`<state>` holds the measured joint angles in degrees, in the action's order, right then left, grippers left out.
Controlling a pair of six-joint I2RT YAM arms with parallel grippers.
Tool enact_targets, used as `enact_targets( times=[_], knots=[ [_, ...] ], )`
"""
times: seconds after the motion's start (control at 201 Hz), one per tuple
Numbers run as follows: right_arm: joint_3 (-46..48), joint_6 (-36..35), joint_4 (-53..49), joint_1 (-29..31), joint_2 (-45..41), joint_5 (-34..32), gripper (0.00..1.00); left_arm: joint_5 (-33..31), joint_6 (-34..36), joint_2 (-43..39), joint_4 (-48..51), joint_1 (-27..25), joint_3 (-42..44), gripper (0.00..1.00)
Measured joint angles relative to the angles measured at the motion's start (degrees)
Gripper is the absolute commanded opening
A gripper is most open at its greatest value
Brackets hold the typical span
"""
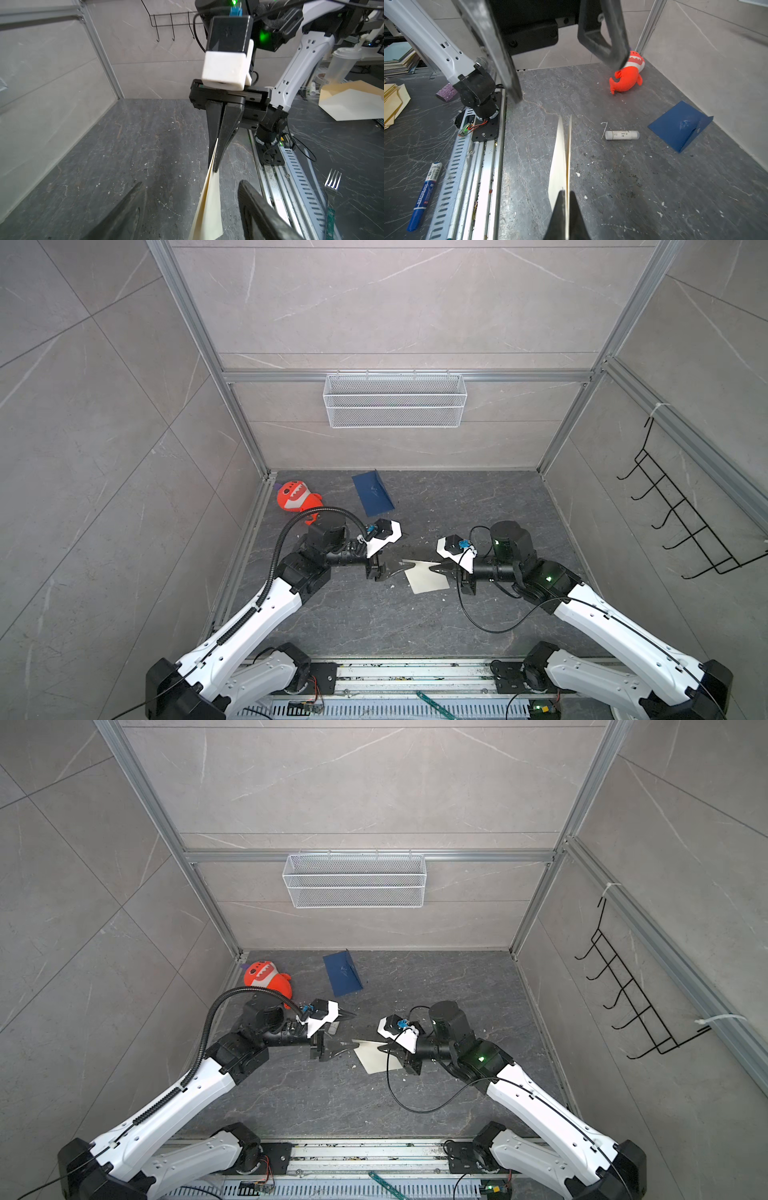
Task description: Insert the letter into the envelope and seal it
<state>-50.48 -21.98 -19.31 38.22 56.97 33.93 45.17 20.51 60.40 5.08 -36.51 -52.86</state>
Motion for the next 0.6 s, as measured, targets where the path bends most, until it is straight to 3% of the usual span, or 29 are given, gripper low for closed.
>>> enact_targets(
  times=[0.344, 0.598],
  knots=[
    [-0.28, -2.10, -0.57, 2.01, 2.40, 0.42, 0.00, -1.84, 6.38, 5.44, 6.91, -4.02, -2.86, 0.71],
    [-0.55, -3.37, -0.61, 2.71, 2.69, 0.37, 0.00, -1.60, 9.16, 8.00, 10.21, -4.52, -4.61, 0.57]
  ],
)
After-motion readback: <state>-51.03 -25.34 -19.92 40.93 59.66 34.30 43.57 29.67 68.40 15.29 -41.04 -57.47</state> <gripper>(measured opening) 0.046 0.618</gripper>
